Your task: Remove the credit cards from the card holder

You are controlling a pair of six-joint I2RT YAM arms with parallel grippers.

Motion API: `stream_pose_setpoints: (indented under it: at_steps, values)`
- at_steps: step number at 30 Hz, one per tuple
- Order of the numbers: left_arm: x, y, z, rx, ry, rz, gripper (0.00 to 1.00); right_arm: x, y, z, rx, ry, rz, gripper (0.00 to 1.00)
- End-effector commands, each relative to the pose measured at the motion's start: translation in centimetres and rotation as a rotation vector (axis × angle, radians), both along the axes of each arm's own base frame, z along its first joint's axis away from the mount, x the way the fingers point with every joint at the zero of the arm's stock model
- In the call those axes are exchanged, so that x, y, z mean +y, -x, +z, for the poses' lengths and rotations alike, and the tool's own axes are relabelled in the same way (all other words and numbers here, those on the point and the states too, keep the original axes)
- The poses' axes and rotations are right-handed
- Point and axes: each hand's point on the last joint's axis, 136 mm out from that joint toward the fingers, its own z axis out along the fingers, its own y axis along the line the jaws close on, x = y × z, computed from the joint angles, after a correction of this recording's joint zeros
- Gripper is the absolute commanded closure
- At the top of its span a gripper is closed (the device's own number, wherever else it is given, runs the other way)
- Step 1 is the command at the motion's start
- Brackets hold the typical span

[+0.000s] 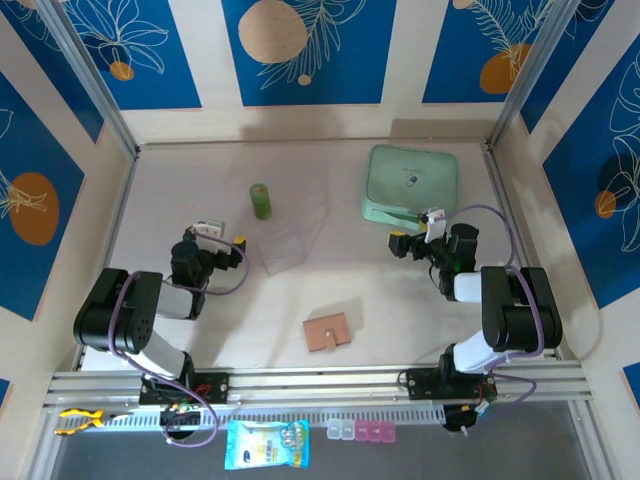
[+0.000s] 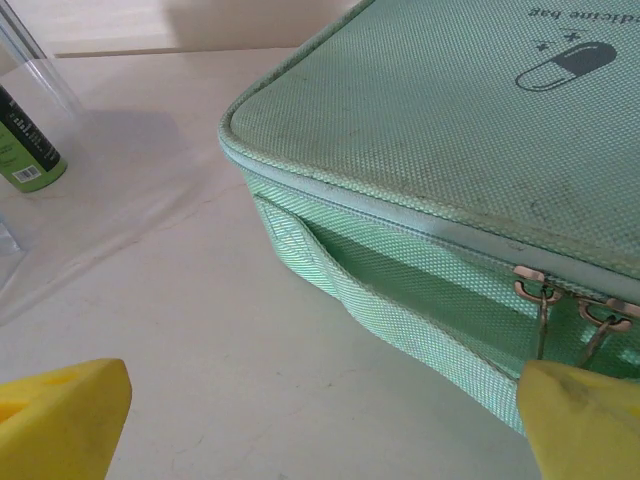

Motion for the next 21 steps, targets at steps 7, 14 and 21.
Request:
stream_pose_setpoints:
  at_steps: [7,14,21]
  values:
    - [0.1,-0.2,0.8,-0.037,-0.001,-0.014,0.00,0.0,-0.4,0.9,-0.041,0.010,0.013,0.01]
    - [0.2,-0.2,0.8,-0.038,-0.001,-0.010,0.00,0.0,-0.4,1.0,-0.043,0.009,0.015,0.01]
    - [2.2,-2.0,0.1,0.050,-0.003,0.125,0.00,-0.1,-0.5,1.0,-0.042,0.009,0.013,0.01]
